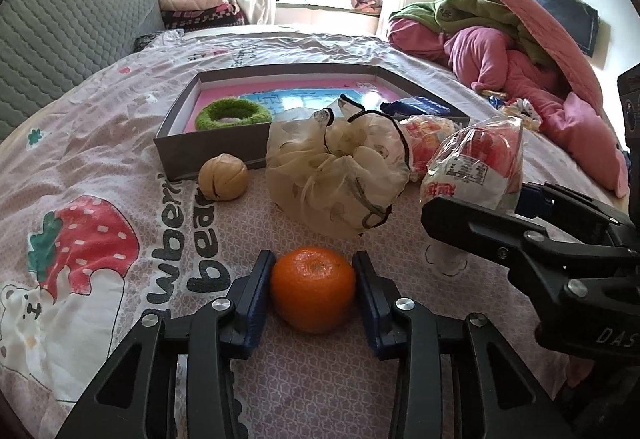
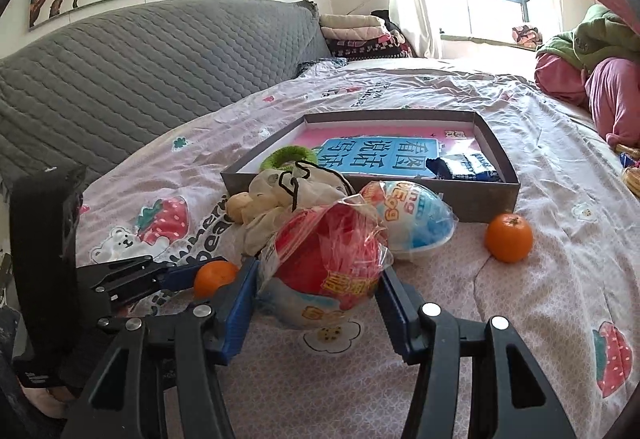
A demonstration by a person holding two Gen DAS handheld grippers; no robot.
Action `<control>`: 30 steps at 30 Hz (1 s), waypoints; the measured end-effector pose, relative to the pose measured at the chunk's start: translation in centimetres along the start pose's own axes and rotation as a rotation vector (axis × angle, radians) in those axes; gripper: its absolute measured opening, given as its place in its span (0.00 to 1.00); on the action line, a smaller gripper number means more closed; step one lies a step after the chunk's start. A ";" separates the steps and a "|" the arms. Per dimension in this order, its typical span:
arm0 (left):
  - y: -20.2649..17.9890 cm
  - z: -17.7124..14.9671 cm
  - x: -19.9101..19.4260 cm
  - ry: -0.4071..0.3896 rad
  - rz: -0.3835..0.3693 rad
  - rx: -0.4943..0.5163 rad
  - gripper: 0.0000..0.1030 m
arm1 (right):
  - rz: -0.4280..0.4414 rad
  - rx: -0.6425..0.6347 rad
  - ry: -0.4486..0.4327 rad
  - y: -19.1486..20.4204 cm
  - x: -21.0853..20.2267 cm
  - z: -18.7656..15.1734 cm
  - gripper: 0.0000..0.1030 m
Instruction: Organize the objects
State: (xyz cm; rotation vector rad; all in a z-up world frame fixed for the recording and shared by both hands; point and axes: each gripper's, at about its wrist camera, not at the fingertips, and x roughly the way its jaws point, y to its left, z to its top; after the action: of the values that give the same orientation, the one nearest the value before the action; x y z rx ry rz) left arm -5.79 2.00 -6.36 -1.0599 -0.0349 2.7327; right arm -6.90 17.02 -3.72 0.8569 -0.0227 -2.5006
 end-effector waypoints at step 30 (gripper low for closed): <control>-0.7 1.8 -5.6 -0.115 0.084 0.007 0.39 | -0.027 -0.054 -0.125 0.2 -3.6 0.6 0.55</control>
State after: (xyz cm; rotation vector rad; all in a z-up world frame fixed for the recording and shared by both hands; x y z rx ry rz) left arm -2.86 1.65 -1.28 -0.9216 0.0017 2.8646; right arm -4.70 18.36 -1.16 0.6822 0.0147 -2.5642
